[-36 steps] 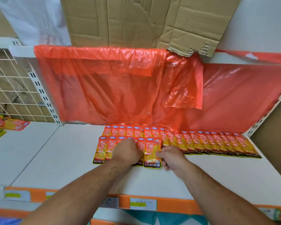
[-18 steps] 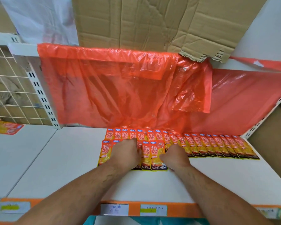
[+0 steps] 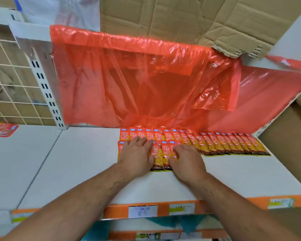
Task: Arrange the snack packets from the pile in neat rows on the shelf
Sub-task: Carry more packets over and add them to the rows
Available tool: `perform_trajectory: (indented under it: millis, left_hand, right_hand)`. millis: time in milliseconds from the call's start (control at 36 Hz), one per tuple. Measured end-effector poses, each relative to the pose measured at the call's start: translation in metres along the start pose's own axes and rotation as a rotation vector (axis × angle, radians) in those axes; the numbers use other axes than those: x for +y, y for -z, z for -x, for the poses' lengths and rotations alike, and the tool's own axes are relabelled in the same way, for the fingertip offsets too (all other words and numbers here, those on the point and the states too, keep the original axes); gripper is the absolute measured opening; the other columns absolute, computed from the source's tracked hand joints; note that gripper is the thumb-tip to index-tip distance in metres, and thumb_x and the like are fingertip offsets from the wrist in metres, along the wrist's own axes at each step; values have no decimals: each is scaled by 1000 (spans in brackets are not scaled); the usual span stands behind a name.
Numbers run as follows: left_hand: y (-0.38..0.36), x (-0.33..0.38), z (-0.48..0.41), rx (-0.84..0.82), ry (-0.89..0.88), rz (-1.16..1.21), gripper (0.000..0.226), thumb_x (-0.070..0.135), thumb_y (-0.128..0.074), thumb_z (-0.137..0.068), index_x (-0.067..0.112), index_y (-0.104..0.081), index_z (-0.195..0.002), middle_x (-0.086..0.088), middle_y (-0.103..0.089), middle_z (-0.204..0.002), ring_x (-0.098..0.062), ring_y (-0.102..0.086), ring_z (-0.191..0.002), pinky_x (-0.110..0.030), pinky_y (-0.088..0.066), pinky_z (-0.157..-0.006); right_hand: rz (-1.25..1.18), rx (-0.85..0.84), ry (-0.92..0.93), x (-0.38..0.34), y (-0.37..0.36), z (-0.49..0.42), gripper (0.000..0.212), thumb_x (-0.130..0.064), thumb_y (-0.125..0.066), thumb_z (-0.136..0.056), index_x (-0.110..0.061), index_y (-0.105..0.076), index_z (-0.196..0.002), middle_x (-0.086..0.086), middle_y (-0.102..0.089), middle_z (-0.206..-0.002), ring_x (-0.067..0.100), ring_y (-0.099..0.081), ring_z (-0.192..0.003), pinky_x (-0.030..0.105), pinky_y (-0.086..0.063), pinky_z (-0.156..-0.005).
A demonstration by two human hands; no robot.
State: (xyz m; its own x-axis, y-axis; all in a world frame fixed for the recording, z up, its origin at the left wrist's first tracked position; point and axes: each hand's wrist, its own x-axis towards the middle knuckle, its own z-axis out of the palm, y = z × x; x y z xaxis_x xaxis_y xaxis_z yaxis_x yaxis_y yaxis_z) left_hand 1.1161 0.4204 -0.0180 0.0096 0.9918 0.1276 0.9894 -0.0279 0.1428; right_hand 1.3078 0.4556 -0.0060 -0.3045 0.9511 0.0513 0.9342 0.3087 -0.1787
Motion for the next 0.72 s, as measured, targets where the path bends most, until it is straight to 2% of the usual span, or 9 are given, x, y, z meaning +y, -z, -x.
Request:
perform_trajectory:
  millis: [56, 139, 250, 361, 611, 722]
  left_hand:
    - [-2, -9, 5, -17, 2, -9, 63, 54, -36, -89, 32, -32, -148, 4, -38, -153, -23, -29, -141, -46, -24, -113]
    - [-1, -20, 20, -45, 26, -11, 65, 56, -28, -88, 31, -33, -148, 3, -37, -154, -23, -28, -142, -49, -22, -115]
    - [8, -35, 48, -40, 102, 21, 66, 56, -23, -88, 32, -32, -149, 3, -32, -157, -23, -25, -144, -51, -19, -116]
    - [26, -52, 77, -44, 240, 34, 60, 54, -29, -96, 31, -28, -151, 2, -27, -160, -24, -21, -147, -49, -15, -118]
    - [61, -91, 179, -2, 522, -27, 60, 56, -31, -96, 29, -32, -150, 2, -29, -159, -22, -24, -145, -48, -19, -117]
    - [65, -112, 225, -4, 645, -11, 59, 54, -34, -96, 29, -33, -150, 2, -28, -159, -22, -23, -146, -48, -16, -119]
  right_hand:
    - [11, -55, 46, -10, -2, 5, 60, -50, -55, -92, -21, -47, -144, 1, -42, -152, 24, -31, -141, 34, -26, -117]
    - [-13, -88, 116, -27, -5, 13, 69, -53, -55, -92, -24, -37, -151, 2, -28, -160, 22, -21, -148, 32, -14, -122]
    - [-54, -126, 185, -55, -6, 20, 70, -57, -53, -92, -27, -35, -152, 0, -25, -162, 21, -19, -149, 32, -15, -122]
    - [-97, -140, 277, -81, -4, 21, 65, -53, -54, -93, -27, -39, -150, -1, -28, -160, 21, -20, -148, 32, -15, -121]
    - [-233, -227, 536, -163, -16, 43, 63, -55, -56, -92, -33, -40, -149, -5, -27, -160, 19, -21, -147, 31, -16, -120]
    - [-262, -271, 626, -201, -29, 68, 63, -53, -56, -92, -31, -40, -149, -4, -27, -160, 18, -21, -147, 27, -17, -118]
